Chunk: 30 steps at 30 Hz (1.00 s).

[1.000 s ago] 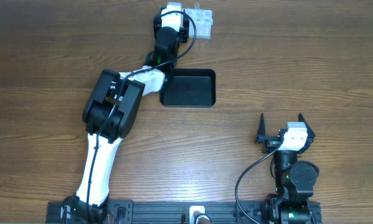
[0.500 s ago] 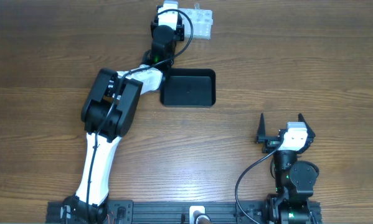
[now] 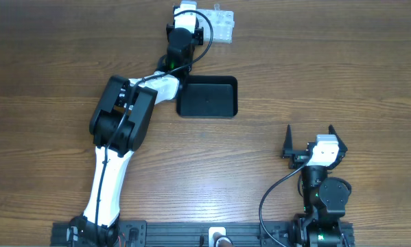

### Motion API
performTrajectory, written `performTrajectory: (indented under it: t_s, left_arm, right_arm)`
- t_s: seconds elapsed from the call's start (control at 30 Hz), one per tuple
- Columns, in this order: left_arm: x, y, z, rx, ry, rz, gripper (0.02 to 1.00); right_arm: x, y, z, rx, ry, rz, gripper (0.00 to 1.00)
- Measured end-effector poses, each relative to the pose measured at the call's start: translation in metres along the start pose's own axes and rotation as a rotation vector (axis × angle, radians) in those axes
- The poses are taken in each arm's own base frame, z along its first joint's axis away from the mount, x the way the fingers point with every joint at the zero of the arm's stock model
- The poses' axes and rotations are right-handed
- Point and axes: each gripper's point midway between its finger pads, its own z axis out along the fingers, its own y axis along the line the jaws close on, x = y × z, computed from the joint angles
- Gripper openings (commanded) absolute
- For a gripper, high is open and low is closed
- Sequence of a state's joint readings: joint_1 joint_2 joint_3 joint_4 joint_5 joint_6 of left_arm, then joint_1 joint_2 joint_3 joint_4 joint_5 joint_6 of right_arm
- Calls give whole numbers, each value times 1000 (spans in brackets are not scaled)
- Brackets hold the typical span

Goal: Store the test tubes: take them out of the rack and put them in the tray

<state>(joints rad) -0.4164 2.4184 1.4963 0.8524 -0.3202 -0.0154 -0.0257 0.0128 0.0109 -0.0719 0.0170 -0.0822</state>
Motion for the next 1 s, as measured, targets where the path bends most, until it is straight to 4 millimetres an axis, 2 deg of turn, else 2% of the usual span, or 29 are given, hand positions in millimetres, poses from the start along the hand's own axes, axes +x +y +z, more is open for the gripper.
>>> performTrajectory:
  t_s: [0.37,0.5,0.6,0.77,1.0]
  left_arm:
    - [-3,-1,0,3,-5,-2,183]
    - [-9,0,-1,2,3,1,180]
    - [-29,1,-3,0,-21,-7,161]
    - [-81,3,-11,-4,-94,-31,117]
    - [-139,15,-29,-34,-105,-36,128]
  right_arm:
    - [0,0,0,0,0,-1,991]
    - [0,0,0,0,0,0,993]
    - [0,0,0,0,0,-1,993]
    - [0,0,0,0,0,0,991]
    - [0,0,0,0,0,0,991]
